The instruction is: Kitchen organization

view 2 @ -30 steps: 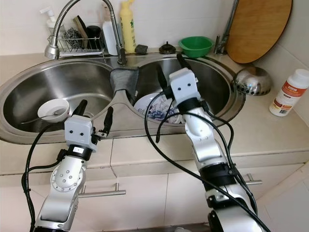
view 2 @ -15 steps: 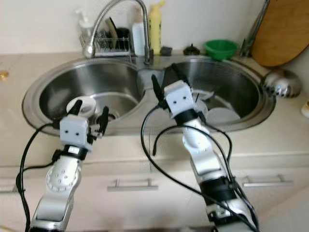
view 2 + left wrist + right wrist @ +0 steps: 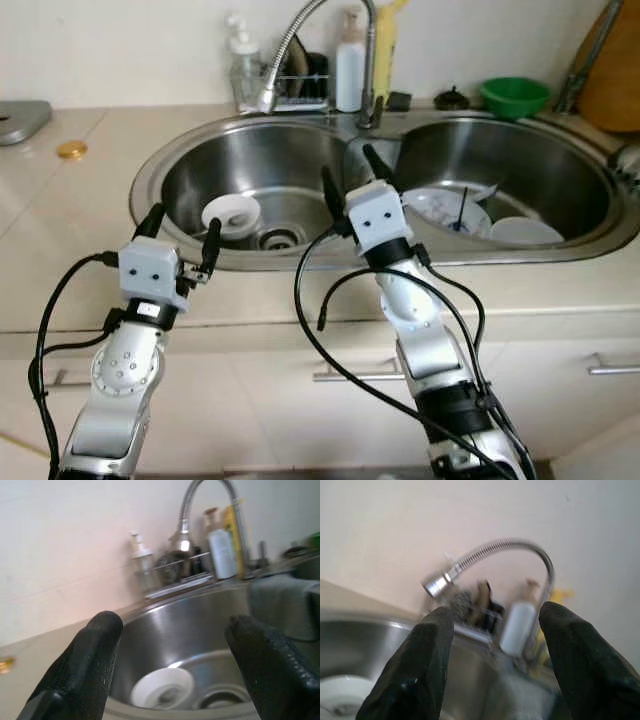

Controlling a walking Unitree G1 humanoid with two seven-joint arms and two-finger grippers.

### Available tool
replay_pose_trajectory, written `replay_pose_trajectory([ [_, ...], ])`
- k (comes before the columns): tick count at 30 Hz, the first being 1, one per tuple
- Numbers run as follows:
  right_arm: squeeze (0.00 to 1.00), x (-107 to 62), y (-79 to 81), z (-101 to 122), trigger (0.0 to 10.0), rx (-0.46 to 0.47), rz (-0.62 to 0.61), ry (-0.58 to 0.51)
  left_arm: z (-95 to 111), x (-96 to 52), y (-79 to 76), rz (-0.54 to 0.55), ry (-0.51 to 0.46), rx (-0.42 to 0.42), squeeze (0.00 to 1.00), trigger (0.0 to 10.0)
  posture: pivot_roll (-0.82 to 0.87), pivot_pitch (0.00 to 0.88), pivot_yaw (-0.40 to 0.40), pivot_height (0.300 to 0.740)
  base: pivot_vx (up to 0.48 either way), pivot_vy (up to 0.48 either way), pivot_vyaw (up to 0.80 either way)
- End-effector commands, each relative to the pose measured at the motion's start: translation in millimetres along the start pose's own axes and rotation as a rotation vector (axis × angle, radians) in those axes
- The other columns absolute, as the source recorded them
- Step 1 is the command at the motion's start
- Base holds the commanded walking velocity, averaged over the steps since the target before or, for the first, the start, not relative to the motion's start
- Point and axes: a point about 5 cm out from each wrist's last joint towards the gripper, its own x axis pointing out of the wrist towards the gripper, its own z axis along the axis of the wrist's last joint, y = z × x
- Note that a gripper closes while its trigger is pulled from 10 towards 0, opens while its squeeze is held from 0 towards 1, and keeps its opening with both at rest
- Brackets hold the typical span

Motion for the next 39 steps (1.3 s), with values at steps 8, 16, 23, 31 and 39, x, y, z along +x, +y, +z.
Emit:
replay_pose_trajectory([
  [8, 0.00, -0.3, -5.3, 5.5, 10.0, -0.015, -0.040, -0.019, 2.9, 2.1, 0.0, -0.002, -0.022, 0.027, 0.00, 10.0, -0.02, 0.000, 0.013, 0.740, 0.000, -0.033, -0.80],
  [16, 0.00, -4.9, -10.2, 5.7, 10.0, -0.009, -0.085, -0.024, 2.2, 0.9, -1.5, -0.004, -0.025, 0.026, 0.00, 10.0, -0.03, 0.000, 0.010, 0.740, 0.000, -0.453, -0.79],
  [23, 0.00, -6.0, -8.2, 5.5, 10.0, 0.000, -0.093, -0.025, 2.1, 0.9, -1.4, 0.001, -0.026, 0.030, 0.00, 10.0, -0.02, 0.000, 0.007, 0.740, 0.000, -0.349, -0.79],
  [31, 0.00, -6.7, -9.4, 6.6, 10.0, 0.003, -0.101, -0.029, 3.1, 1.5, -0.1, 0.008, -0.034, 0.018, 0.00, 10.0, -0.03, 0.000, 0.012, 0.740, 0.000, -0.150, -0.78],
  [39, 0.00, -9.0, -11.6, 5.8, 10.0, -0.001, -0.109, -0.026, 2.8, 2.7, -0.6, -0.001, -0.029, 0.005, 0.00, 10.0, -0.03, 0.000, 0.016, 0.740, 0.000, 0.094, -0.78],
])
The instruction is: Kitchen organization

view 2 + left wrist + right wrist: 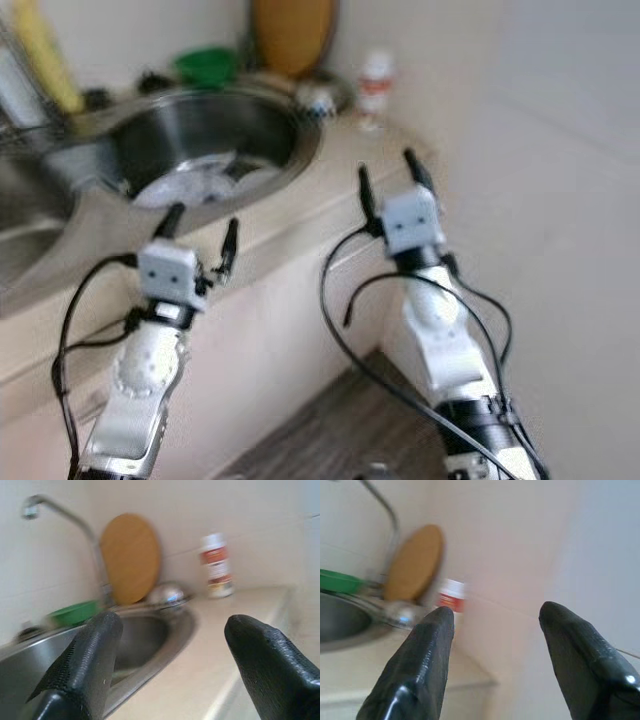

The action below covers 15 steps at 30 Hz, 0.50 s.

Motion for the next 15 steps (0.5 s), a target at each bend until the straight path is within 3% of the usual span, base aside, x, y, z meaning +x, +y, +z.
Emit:
replay_pose_trajectory([
  [1, 0.00, 2.2, 3.9, 6.0, 10.0, 0.006, 0.008, -0.028, 0.2, 0.8, 2.5, 0.000, 0.007, -0.005, 0.00, 10.0, -0.03, 0.000, 0.015, 0.740, 0.000, 0.480, -0.78],
  [9, 0.00, 2.5, 3.6, 6.4, 10.0, 0.002, 0.013, -0.030, 1.5, 1.3, 2.5, 0.003, -0.005, -0.010, 0.00, 10.0, -0.03, 0.000, 0.013, 0.740, 0.000, 0.442, -0.78],
  [15, 0.00, 1.5, 3.0, 6.5, 10.0, -0.005, 0.015, -0.032, 2.4, 1.2, 2.7, 0.003, -0.017, 0.000, 0.00, 10.0, -0.03, 0.000, 0.012, 0.740, 0.000, 0.000, -0.78],
])
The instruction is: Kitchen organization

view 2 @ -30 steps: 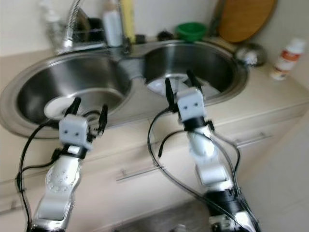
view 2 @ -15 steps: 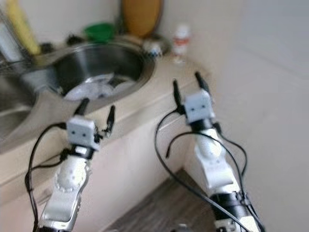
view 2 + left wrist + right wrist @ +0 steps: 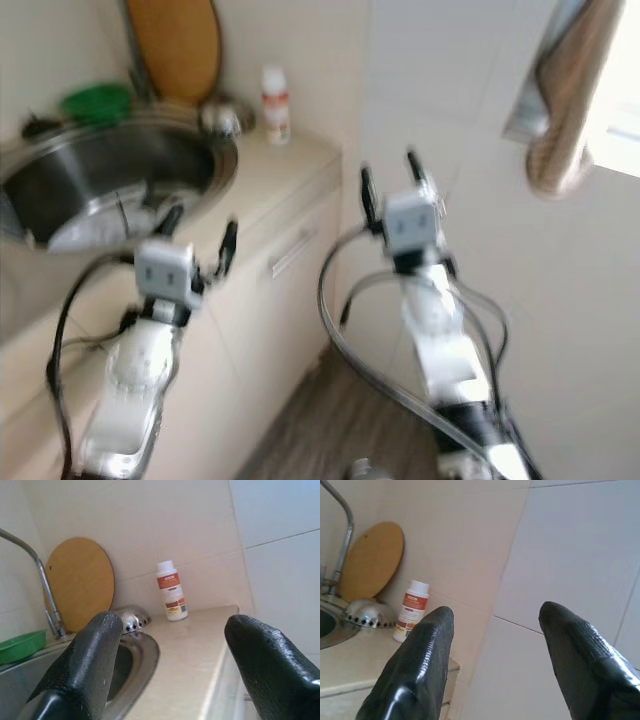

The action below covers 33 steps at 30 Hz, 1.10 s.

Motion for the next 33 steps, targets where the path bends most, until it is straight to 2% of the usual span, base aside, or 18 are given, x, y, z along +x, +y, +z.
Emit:
replay_pose_trajectory([
  [1, 0.00, 0.7, -6.0, 3.8, 10.0, -0.020, -0.011, -0.020, 2.5, 1.7, -3.6, -0.009, -0.013, -0.002, 0.00, 10.0, -0.04, 0.000, 0.013, 0.740, 0.000, 0.000, -0.78],
  [4, 0.00, -0.6, -6.8, 3.5, 10.0, -0.026, -0.011, -0.019, 1.7, 1.7, -5.0, -0.019, -0.006, 0.006, 0.00, 10.0, -0.04, 0.000, 0.014, 0.740, 0.000, 0.000, -0.78],
  [26, 0.00, -4.9, -9.9, 0.0, 10.0, -0.034, -0.038, 0.008, 0.1, 0.5, -4.2, -0.023, 0.004, 0.006, 0.00, 10.0, -0.04, 0.000, 0.017, 0.740, 0.000, -0.480, -0.78],
  [28, 0.00, -4.8, -9.7, -0.4, 10.0, -0.034, -0.038, 0.009, 0.7, 0.6, -4.3, -0.015, -0.005, -0.014, 0.00, 10.0, -0.04, 0.000, 0.018, 0.740, 0.000, 0.000, -0.78],
  [33, 0.00, -4.5, -9.7, -1.1, 10.0, -0.035, -0.040, 0.013, 0.5, 0.8, -4.2, -0.021, 0.002, -0.002, 0.00, 10.0, -0.04, 0.000, 0.018, 0.740, 0.000, 0.000, -0.78],
])
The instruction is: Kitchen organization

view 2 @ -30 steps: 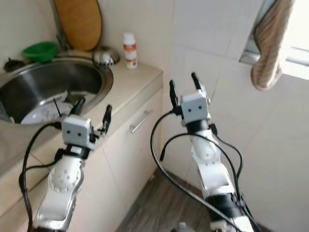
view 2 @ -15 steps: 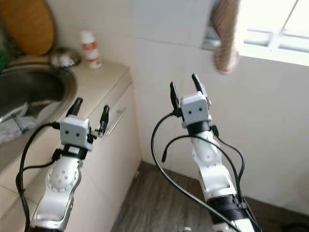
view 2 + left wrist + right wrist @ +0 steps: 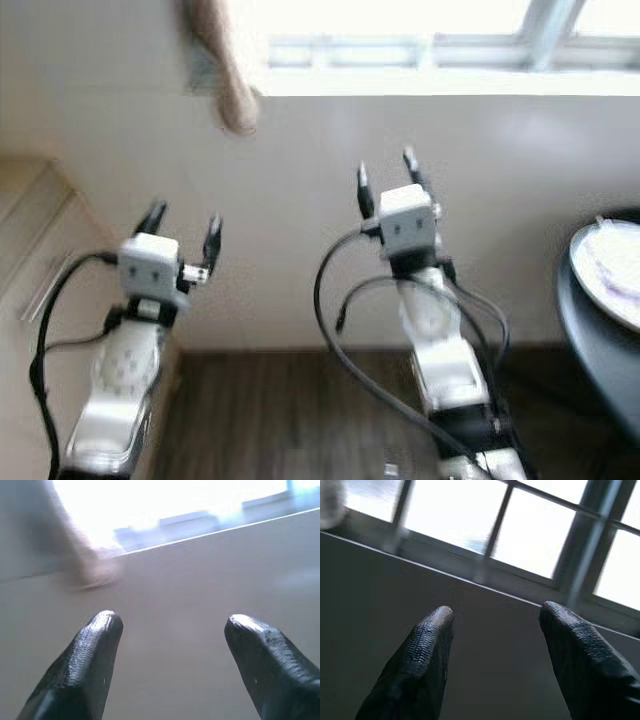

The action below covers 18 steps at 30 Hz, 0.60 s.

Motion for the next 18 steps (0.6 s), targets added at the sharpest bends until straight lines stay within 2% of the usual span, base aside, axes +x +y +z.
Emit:
replay_pose_trajectory([
  [1, 0.00, 2.5, 0.7, 5.0, 10.0, 0.006, -0.009, -0.019, 2.0, 1.1, 6.8, 0.011, -0.009, 0.024, 0.00, 10.0, -0.04, 0.000, 0.018, 0.740, 0.000, 0.000, -0.78],
  [18, 0.00, 2.8, 0.5, -1.1, 10.0, 0.009, -0.020, 0.019, 1.1, 1.0, 5.6, 0.013, -0.004, 0.025, 0.00, 10.0, -0.04, 0.000, 0.015, 0.740, 0.000, 0.000, -0.78],
])
